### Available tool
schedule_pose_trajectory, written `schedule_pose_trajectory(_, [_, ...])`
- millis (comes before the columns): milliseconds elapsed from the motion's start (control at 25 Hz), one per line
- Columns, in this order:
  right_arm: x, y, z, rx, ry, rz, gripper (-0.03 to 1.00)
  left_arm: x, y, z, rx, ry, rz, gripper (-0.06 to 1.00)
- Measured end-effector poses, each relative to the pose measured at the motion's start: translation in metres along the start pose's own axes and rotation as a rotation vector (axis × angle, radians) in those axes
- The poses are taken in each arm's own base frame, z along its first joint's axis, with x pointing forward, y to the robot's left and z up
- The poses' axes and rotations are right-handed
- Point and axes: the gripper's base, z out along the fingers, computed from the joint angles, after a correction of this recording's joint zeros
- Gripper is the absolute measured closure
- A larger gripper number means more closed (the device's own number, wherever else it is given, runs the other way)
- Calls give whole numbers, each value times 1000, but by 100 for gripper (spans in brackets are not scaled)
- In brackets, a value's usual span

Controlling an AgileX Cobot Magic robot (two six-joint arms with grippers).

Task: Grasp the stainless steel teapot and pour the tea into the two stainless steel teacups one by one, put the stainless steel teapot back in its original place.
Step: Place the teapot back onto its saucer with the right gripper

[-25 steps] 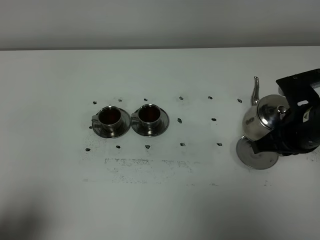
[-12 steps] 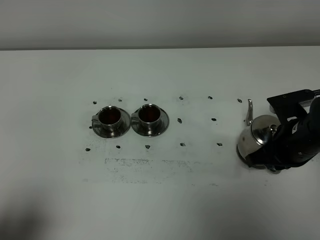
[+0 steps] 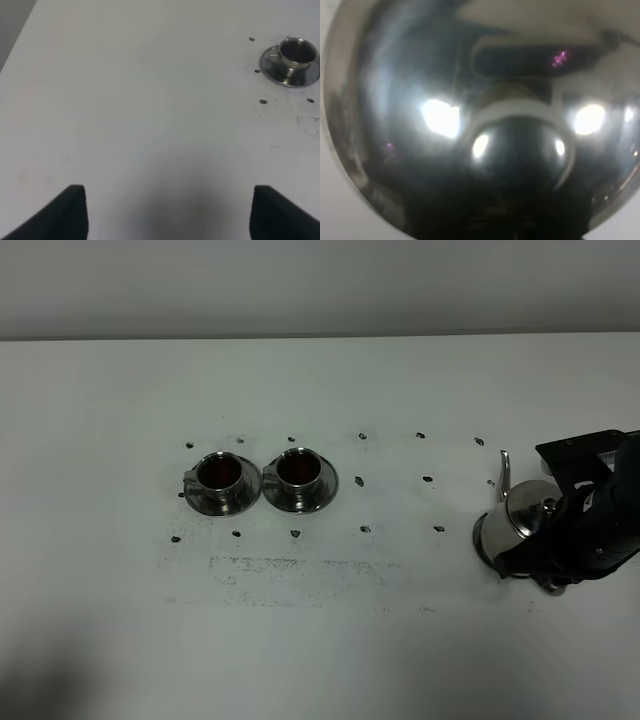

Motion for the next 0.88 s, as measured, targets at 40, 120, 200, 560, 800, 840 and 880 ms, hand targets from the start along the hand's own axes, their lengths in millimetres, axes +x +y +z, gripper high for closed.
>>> schedule_pose_trajectory(40, [0, -1, 0, 3, 0, -3, 77, 0, 0, 0, 0, 0, 0, 29])
schedule_pose_trajectory(120, [0, -1, 0, 5, -1, -6, 77, 0, 0, 0, 0, 0, 0, 29])
schedule_pose_trajectory(200, [0, -1, 0, 5, -3, -6, 77, 0, 0, 0, 0, 0, 0, 29])
schedule_pose_trajectory(560, [-3, -1, -1, 6, -26, -8, 77, 0, 0, 0, 0, 0, 0, 29])
schedule_pose_trajectory(800, [-8, -1, -3, 7, -43, -19, 77, 0, 0, 0, 0, 0, 0, 29])
schedule_pose_trajectory(840, [-8, -1, -3, 7, -40, -19, 77, 0, 0, 0, 0, 0, 0, 29])
schedule_pose_trajectory(880, [-7, -1, -3, 7, -36, -19, 77, 0, 0, 0, 0, 0, 0, 29])
